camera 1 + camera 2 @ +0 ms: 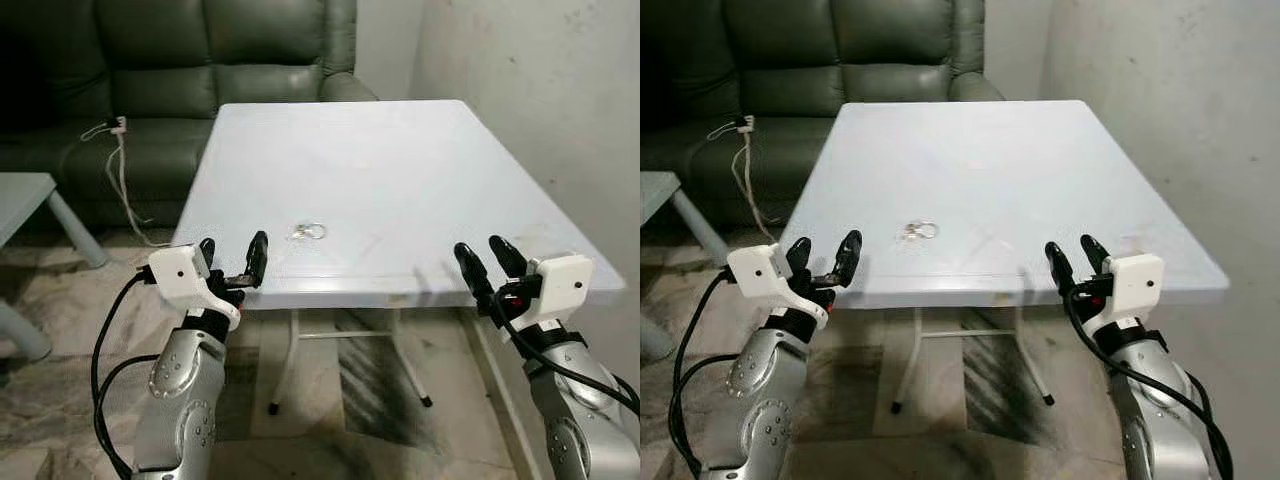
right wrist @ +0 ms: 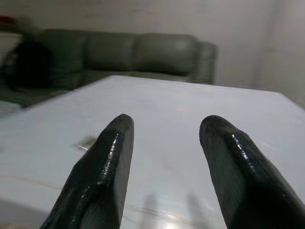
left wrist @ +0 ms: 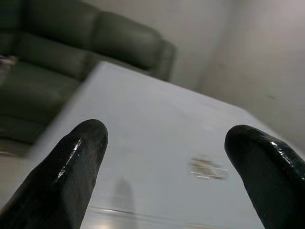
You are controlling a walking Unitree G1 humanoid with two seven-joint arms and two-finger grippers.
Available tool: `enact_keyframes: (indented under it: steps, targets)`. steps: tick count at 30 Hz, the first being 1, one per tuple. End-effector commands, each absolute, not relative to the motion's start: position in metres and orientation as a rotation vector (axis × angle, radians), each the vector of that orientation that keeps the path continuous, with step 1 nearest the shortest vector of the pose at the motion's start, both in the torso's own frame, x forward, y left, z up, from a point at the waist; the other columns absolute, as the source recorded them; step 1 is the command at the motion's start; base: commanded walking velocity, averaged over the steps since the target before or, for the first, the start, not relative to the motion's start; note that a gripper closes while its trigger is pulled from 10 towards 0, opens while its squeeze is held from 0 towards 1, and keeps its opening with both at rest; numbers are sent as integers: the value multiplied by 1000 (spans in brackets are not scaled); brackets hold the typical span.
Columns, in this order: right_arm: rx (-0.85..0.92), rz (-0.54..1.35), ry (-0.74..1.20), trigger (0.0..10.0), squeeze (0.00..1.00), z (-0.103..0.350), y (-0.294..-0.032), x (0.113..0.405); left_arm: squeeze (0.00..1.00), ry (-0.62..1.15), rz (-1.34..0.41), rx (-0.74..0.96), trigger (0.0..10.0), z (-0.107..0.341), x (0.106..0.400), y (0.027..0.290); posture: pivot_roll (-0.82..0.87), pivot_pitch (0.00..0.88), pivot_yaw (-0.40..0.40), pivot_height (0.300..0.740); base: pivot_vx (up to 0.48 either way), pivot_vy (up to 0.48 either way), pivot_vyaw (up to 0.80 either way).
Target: Hang keys on a hook
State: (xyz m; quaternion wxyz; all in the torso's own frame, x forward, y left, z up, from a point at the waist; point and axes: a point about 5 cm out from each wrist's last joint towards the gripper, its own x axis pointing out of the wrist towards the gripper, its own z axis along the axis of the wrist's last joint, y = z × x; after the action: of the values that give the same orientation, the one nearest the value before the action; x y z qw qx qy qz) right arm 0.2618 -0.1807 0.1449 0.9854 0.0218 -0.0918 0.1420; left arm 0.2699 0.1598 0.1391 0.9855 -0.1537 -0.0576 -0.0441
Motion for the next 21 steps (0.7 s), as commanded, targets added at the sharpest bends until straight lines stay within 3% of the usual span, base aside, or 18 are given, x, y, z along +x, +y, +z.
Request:
enact_keyframes:
  steps: [1,15,21]
  targets:
    - [32,265,-183,10000,0,147,-189,260,0,-120,-109,-327,10000,142,270,152,-8,19,-41,740,0,431,0]
    - [33,271,-182,10000,0,147,-188,260,0,-124,-107,-326,10000,143,270,152,-6,17,-43,740,0,431,0]
    - [35,277,-177,10000,0,147,-187,260,0,-116,-94,-319,10000,142,269,151,-7,17,-43,740,0,0,0]
